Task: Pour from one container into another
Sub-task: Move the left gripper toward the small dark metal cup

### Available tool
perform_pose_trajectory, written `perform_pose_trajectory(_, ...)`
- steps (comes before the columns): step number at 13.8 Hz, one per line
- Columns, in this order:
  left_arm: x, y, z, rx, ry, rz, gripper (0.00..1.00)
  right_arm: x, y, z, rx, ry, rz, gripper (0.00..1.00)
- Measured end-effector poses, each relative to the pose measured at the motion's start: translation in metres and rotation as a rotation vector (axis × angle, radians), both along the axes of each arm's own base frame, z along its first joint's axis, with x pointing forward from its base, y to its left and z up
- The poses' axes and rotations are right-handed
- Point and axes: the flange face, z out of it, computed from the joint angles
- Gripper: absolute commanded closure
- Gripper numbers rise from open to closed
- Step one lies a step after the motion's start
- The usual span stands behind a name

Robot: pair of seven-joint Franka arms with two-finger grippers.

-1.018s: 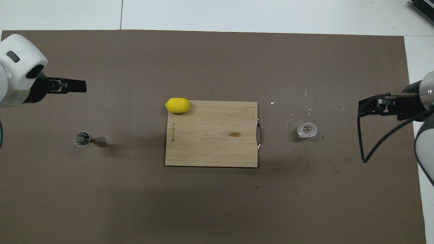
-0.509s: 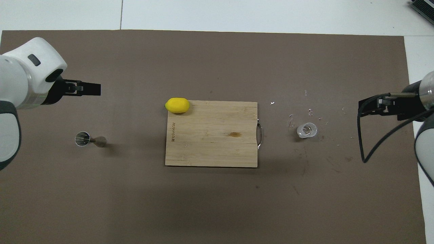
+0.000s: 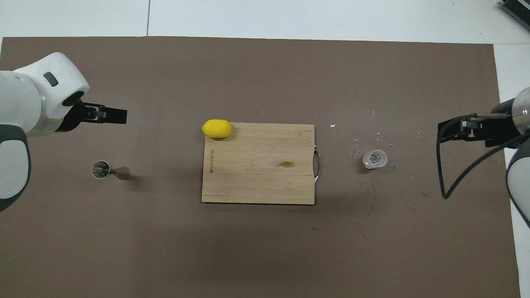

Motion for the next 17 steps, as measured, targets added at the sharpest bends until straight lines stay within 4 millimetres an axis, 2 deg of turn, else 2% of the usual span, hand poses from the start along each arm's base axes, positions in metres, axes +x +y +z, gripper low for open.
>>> perform_pose_trajectory(5, -0.006, -0.026, 0.000, 0.004, 0.000, -0.060, 0.00, 0.000, 0.000, 0.000, 0.000, 0.000, 0.000, 0.00)
perform_pose_trajectory(11, -0.011, -0.029, -0.002, 0.025, 0.030, -0.134, 0.00, 0.000, 0.000, 0.000, 0.000, 0.000, 0.000, 0.00)
perform_pose_trajectory(14, -0.016, -0.023, -0.004, 0.024, 0.082, -0.140, 0.00, 0.000, 0.000, 0.000, 0.000, 0.000, 0.000, 0.00)
perform_pose_trajectory(17, -0.015, 0.006, -0.003, 0.007, 0.104, -0.158, 0.00, 0.000, 0.000, 0.000, 0.000, 0.000, 0.000, 0.00)
